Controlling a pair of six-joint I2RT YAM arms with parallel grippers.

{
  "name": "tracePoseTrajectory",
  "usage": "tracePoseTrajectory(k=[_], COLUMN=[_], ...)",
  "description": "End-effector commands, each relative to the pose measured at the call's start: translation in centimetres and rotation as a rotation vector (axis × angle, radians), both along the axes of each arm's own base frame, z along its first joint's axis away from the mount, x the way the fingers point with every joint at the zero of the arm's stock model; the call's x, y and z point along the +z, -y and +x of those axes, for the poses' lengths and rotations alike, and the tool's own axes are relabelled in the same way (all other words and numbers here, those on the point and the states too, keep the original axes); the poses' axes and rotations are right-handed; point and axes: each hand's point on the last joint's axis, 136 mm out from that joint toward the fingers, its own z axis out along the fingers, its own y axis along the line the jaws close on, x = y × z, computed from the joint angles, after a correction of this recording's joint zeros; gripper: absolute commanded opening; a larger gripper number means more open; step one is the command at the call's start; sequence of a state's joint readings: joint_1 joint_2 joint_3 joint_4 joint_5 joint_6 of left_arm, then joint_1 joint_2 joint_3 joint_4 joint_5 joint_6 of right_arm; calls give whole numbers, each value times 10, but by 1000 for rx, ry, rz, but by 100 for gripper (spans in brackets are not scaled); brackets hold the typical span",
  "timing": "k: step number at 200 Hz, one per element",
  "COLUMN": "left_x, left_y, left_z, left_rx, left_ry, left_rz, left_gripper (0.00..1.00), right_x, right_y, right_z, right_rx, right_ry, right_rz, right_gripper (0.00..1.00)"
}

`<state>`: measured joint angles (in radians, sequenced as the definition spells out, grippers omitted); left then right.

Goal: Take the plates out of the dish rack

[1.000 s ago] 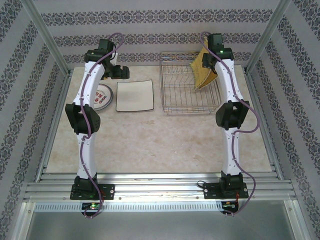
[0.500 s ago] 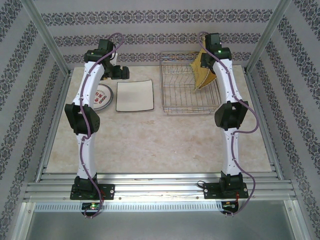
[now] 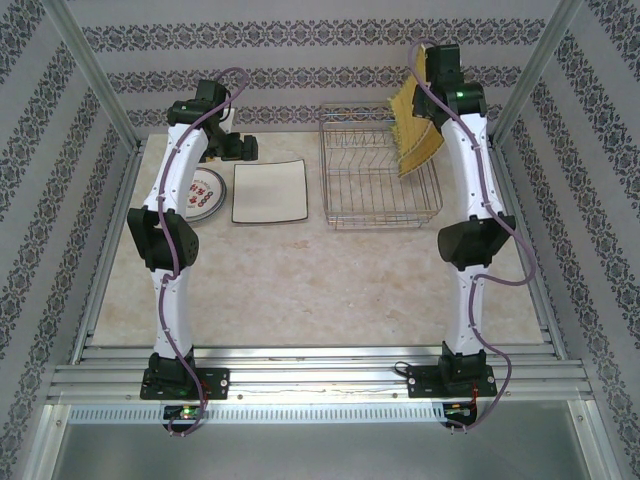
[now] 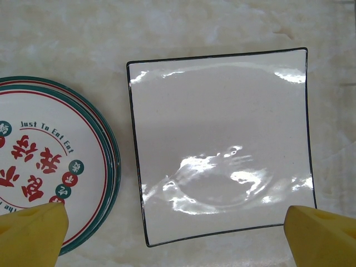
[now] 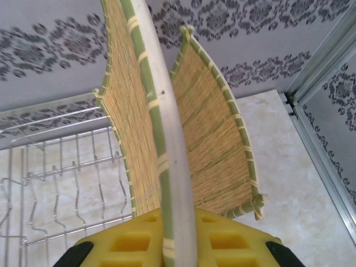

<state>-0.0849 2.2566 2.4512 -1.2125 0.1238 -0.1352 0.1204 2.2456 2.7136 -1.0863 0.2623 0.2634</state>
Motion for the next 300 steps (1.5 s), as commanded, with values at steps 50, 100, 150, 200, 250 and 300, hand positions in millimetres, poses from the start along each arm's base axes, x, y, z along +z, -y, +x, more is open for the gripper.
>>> tracePoseTrajectory(k=[50,100,150,200,250,300], left_x=[19,24,32,50,113,116], left_y=[5,10,16,37,108,131], left_z=[-11,-12,-11,-3,-3,-10], left_rx=[6,2,-4,-33,-210,-278], left_ry=[14,29,54,130,395,436], left_rz=[9,3,-31,-153,-655,-902], left_gripper=[100,100,100,100,100,100], right_x=[76,62,28,-8,-7,0], right_y=[-95,-132,-138,-151,-170,-188], right_z=[-42,-55,-66,-71,-68,-70], right_rx=[362,499,504,502,578,665], right_ry=[194,233,234,189,171,127], right_rz=[432,779,1014,1095,1134,1163], right_gripper=[0,0,0,0,0,0])
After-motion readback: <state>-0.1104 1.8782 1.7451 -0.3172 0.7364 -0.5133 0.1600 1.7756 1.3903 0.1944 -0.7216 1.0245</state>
